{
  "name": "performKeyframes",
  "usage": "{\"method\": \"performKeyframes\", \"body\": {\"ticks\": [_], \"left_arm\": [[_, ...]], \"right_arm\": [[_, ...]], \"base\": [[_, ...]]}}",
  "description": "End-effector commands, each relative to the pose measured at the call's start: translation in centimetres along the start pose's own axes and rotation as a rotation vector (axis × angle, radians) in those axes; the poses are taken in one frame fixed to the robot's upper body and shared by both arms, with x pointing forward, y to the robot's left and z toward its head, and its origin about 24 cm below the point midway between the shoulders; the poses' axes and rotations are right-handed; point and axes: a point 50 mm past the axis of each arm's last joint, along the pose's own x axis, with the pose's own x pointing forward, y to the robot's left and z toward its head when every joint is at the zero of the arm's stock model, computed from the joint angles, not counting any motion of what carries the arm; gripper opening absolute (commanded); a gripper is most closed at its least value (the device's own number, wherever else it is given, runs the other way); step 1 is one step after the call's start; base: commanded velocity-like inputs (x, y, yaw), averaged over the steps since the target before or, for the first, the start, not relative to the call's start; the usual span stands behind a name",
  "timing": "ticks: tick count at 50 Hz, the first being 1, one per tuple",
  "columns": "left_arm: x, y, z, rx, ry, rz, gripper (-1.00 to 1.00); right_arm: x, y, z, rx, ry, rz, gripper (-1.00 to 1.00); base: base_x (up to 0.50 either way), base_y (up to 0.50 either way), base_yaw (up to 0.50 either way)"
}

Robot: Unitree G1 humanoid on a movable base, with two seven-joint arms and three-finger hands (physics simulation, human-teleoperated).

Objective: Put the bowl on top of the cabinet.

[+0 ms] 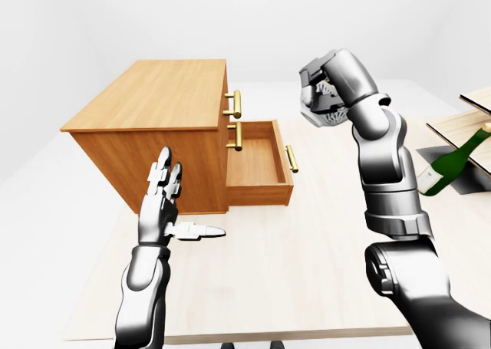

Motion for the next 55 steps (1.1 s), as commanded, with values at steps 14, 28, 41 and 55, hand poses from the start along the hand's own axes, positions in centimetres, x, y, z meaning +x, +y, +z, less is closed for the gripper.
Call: {"method": "performKeyframes", "body": {"ticks": [14, 28, 41, 55], "left_arm": [[1.6, 0.3, -1.9, 0.017, 0.071, 0.036, 1.00], [1.6, 0.2, -1.9, 0.015, 0.073, 0.033, 1.00], [1.6, 0.2, -2.0, 0.012, 0.075, 0.033, 1.00], [1.6, 0.2, -1.7, 0.009, 0.063, 0.033, 1.00]], "right_arm": [[3.4, -1.0, 5.2, -0.290, -0.032, -0.031, -1.00], [4.3, -0.3, 7.9, -0.294, -0.091, -0.020, -1.00], [5.1, -0.5, 10.8, -0.313, -0.150, -0.024, -1.00], [5.7, 0.5, 14.0, -0.324, -0.214, -0.008, -1.00]], "base": [[0.00, 0.00, 0.00], [0.01, 0.00, 0.00], [0.00, 0.00, 0.00], [0.01, 0.00, 0.00]]}}
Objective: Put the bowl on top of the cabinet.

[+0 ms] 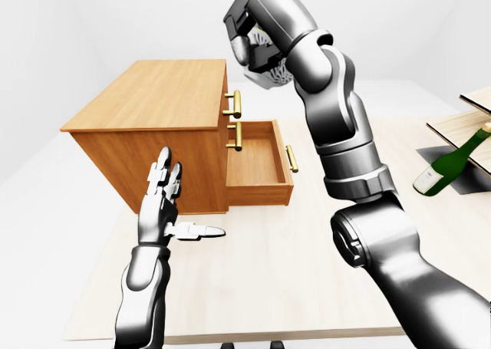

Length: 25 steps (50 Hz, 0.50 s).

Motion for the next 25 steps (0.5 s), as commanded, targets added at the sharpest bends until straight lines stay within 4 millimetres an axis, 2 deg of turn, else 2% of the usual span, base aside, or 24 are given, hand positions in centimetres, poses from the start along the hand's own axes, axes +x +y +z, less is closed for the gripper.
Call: {"method": "performKeyframes", "body": {"ticks": [1, 14, 25], "left_arm": [[1.6, 0.2, -1.8, 0.016, 0.064, 0.033, 1.00], [1.6, 0.2, -2.0, 0.015, 0.076, 0.032, 1.00], [1.6, 0.2, -1.5, 0.016, 0.052, 0.034, 1.00]], "right_arm": [[1.1, 0.2, 2.2, -0.305, 0.034, -0.005, -1.00], [1.8, 0.6, 3.7, -0.303, 0.002, 0.002, -1.00], [2.1, 1.1, 4.7, -0.302, -0.018, 0.010, -1.00]], "base": [[0.00, 0.00, 0.00], [0.01, 0.00, 0.00], [0.00, 0.00, 0.00]]}}
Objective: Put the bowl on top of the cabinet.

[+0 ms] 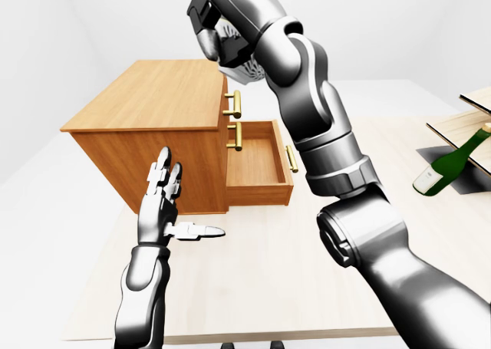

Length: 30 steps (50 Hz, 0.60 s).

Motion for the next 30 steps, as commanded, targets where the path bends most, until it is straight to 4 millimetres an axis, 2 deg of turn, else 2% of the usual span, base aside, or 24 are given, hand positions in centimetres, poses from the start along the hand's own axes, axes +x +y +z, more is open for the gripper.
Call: {"method": "performKeyframes", "body": {"ticks": [1, 16, 30], "left_arm": [[1.6, 0.2, -1.5, 0.020, 0.052, 0.034, 1.00], [1.7, 0.2, -1.2, 0.020, 0.040, 0.035, 1.00], [1.6, 0.2, -1.1, 0.021, 0.036, 0.034, 1.00]], "right_arm": [[0.5, 0.1, 0.8, -0.298, 0.059, -0.010, -1.00], [0.6, 1.7, -0.2, -0.291, 0.088, 0.009, -1.00], [0.3, 4.3, -1.0, -0.282, 0.107, 0.034, -1.00]], "base": [[0.02, 0.00, 0.00], [0.01, 0.00, 0.00], [0.00, 0.00, 0.00]]}}
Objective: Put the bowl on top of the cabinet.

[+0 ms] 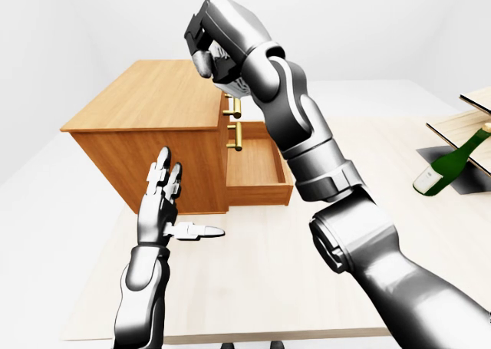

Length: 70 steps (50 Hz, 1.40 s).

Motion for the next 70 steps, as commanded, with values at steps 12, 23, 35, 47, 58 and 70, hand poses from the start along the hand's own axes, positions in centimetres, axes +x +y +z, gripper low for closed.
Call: {"method": "performKeyframes", "body": {"ticks": [12, 23, 35, 47, 58, 70], "left_arm": [[1.5, -0.1, -1.4, 0.021, 0.050, 0.029, 1.00], [1.5, -0.1, -1.6, 0.020, 0.058, 0.028, 1.00], [1.5, -0.1, -1.4, 0.020, 0.050, 0.027, 1.00], [1.4, -0.2, -1.4, 0.018, 0.051, 0.024, 1.00], [1.4, -0.2, -1.3, 0.018, 0.045, 0.022, 1.00], [1.1, -0.3, -2.6, 0.011, 0.103, 0.018, 1.00]], "right_arm": [[0.4, 1.9, 1.9, -0.296, 0.005, 0.004, -1.00], [0.3, 2.2, 3.2, -0.298, -0.028, 0.010, -1.00], [0.4, 2.6, 3.4, -0.295, -0.032, 0.017, -1.00], [0.5, 4.0, 3.1, -0.285, -0.019, 0.035, -1.00], [0.4, 4.8, 3.6, -0.279, -0.033, 0.046, -1.00], [0.3, 5.8, 5.0, -0.269, -0.069, 0.061, -1.00]], "base": [[0.01, 0.00, 0.00], [0.01, 0.00, 0.00], [0.01, 0.00, 0.00], [0.01, 0.00, 0.00], [0.01, 0.00, 0.00], [0.01, 0.00, 0.00]]}}
